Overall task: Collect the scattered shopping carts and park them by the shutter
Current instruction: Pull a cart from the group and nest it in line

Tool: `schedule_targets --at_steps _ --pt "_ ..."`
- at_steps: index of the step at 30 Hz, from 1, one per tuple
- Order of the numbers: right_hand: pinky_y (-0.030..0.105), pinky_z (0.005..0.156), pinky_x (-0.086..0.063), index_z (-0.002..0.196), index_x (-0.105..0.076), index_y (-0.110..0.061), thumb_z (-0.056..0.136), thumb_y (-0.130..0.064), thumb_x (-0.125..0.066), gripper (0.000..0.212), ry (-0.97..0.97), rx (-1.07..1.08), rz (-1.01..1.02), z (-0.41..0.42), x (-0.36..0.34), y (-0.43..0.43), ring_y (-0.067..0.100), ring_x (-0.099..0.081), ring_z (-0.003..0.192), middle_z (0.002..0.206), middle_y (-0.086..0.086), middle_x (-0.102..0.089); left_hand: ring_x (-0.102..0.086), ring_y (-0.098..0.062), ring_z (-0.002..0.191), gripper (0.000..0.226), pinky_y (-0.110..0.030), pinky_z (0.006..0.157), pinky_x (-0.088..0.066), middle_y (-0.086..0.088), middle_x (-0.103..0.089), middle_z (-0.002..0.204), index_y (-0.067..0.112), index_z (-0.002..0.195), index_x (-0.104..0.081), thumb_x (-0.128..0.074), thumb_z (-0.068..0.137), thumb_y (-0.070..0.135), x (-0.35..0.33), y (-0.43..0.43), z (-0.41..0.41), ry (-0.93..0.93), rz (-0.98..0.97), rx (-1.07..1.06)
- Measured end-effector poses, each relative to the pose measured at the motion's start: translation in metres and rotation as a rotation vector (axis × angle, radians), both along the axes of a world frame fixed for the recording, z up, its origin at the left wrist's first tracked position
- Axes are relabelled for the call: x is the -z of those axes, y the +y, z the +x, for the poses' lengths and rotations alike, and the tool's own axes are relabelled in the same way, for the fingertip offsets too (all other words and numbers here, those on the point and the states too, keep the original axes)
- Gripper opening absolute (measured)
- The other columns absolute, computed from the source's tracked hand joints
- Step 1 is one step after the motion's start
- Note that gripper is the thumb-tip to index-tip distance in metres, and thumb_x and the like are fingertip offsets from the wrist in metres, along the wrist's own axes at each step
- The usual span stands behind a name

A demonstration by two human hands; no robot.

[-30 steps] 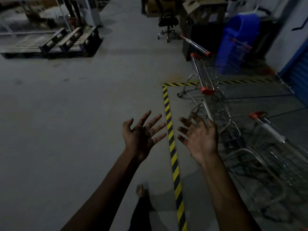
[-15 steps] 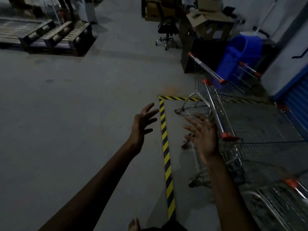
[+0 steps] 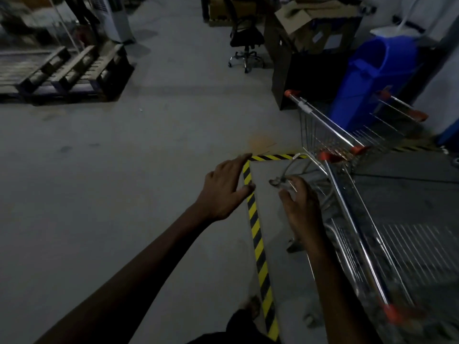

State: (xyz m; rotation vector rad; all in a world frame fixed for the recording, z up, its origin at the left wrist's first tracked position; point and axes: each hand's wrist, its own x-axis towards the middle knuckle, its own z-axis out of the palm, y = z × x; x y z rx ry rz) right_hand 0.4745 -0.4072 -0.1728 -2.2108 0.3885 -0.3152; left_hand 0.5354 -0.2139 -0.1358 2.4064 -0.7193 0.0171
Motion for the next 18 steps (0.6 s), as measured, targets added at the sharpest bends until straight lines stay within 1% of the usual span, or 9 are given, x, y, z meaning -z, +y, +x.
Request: schedule_targets --at_steps 3,5,7,11,14,16,18 --pt "0.043 0.098 -0.040 0.135 -0.046 -0.022 0.093 -0.034 -0.056 0.044 0.021 -0.004 -0.053 0.062 -0.004 -0.023 0.024 -0.045 0.123 0.137 0.004 -0.049 -0.021 -0.022 0.142 0.083 -0.047 0.107 -0.025 0.003 -0.023 0.158 0.031 0.153 -0.012 -0.020 0.079 0.069 0.000 -0.019 0.068 -0.087 0.196 0.029" --pt "0.041 0.094 -0.041 0.133 -0.047 -0.020 0.091 -0.031 -0.059 0.045 0.021 0.001 -0.100 0.099 -0.004 -0.041 0.023 -0.046 0.120 0.133 0.004 -0.051 -0.019 -0.023 0.143 0.086 -0.047 0.107 -0.024 0.003 -0.020 0.159 0.031 0.153 -0.010 -0.019 0.078 0.071 0.006 -0.033 0.108 -0.102 0.271 0.052" --pt "0.042 0.094 -0.041 0.134 -0.047 -0.019 0.091 -0.031 -0.061 0.047 0.052 0.028 -0.122 0.128 -0.001 -0.058 0.023 -0.046 0.118 0.134 0.003 -0.050 -0.019 -0.023 0.143 0.086 -0.047 0.106 -0.025 0.002 -0.021 0.159 0.030 0.153 -0.011 -0.019 0.078 0.071 0.013 -0.046 0.137 -0.077 0.289 0.080" --pt "0.049 0.095 -0.043 0.135 -0.047 -0.018 0.090 -0.033 -0.062 0.050 0.118 0.087 -0.131 0.181 0.015 -0.085 0.032 -0.043 0.125 0.139 0.008 -0.046 -0.017 -0.025 0.144 0.086 -0.050 0.108 -0.025 0.001 -0.019 0.159 0.032 0.153 -0.009 -0.020 0.078 0.073 0.034 -0.072 0.193 -0.051 0.354 0.216" --pt "0.049 0.097 -0.041 0.137 -0.044 -0.019 0.089 -0.033 -0.063 0.054 0.194 0.056 -0.182 0.214 0.028 -0.106 0.034 -0.039 0.128 0.143 0.009 -0.041 -0.018 -0.026 0.143 0.088 -0.054 0.107 -0.028 -0.001 -0.019 0.159 0.031 0.153 -0.010 -0.021 0.077 0.073 0.047 -0.094 0.251 -0.025 0.378 0.300" --pt "0.046 0.102 -0.038 0.144 -0.036 -0.023 0.090 -0.038 -0.061 0.061 0.318 0.016 -0.198 0.234 0.035 -0.122 0.031 -0.033 0.135 0.151 0.006 -0.032 -0.021 -0.028 0.142 0.087 -0.055 0.105 -0.030 -0.001 -0.020 0.158 0.031 0.152 -0.012 -0.023 0.076 0.071 0.054 -0.112 0.293 -0.024 0.378 0.355" --pt "0.045 0.104 -0.038 0.146 -0.031 -0.028 0.082 -0.055 -0.055 0.073 0.428 0.043 -0.203 0.254 0.039 -0.137 0.030 -0.033 0.137 0.154 0.003 -0.029 -0.026 -0.029 0.140 0.082 -0.054 0.103 -0.033 -0.002 -0.022 0.158 0.032 0.152 -0.014 -0.033 0.081 0.067 0.062 -0.132 0.336 -0.047 0.379 0.419"
